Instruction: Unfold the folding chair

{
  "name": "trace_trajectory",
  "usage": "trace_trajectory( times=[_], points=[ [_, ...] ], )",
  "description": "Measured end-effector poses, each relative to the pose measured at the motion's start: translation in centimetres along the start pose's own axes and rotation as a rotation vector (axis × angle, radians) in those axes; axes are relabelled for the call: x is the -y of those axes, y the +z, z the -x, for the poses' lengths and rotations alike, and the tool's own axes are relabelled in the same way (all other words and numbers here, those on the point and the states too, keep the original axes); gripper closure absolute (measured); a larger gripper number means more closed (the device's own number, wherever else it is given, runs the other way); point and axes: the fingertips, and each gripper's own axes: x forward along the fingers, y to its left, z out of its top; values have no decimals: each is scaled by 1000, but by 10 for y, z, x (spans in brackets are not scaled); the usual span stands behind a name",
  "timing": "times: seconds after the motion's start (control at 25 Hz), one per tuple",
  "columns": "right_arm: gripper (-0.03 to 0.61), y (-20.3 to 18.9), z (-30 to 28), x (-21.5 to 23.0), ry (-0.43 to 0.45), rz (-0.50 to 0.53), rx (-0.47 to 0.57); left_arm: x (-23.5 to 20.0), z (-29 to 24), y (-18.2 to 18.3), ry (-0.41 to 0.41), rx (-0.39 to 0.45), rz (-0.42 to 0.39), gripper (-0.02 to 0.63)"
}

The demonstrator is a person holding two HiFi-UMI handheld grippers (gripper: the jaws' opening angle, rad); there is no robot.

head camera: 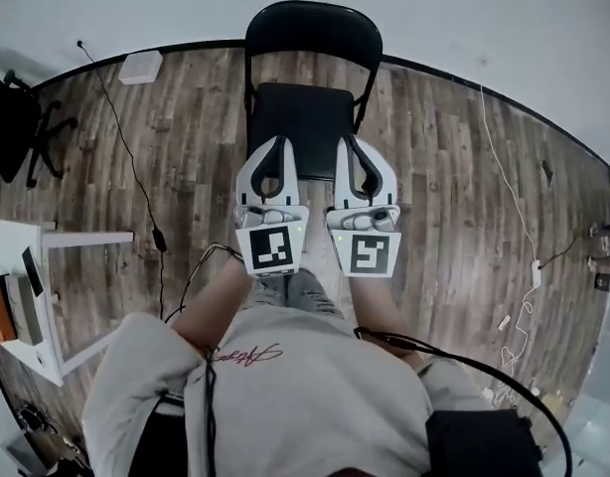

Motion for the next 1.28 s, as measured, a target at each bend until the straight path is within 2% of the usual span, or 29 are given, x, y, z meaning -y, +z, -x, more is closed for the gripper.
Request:
trace_trajectory(
  times=[0.12, 0.32, 0.48, 0.64, 0.88, 1.28],
  points=[
    [561, 14, -2, -10, 24, 22, -10, -6, 7, 19, -41, 48, -37, 598],
    [563, 30, -4, -21, 64, -12, 0, -3, 7, 36, -51, 55, 26, 598],
    [563, 36, -3, -25, 86, -60, 7, 8, 7, 56, -88, 105, -12, 598],
    [563, 38, -3, -25, 94, -46, 7, 10, 8, 67, -103, 122, -3, 598],
    [563, 33, 2, -19, 77, -31, -22, 21, 9, 66, -112, 128, -14, 598],
    [563, 24, 10, -9, 63, -83, -59, 27, 10, 62, -123, 120, 0, 598]
  ],
)
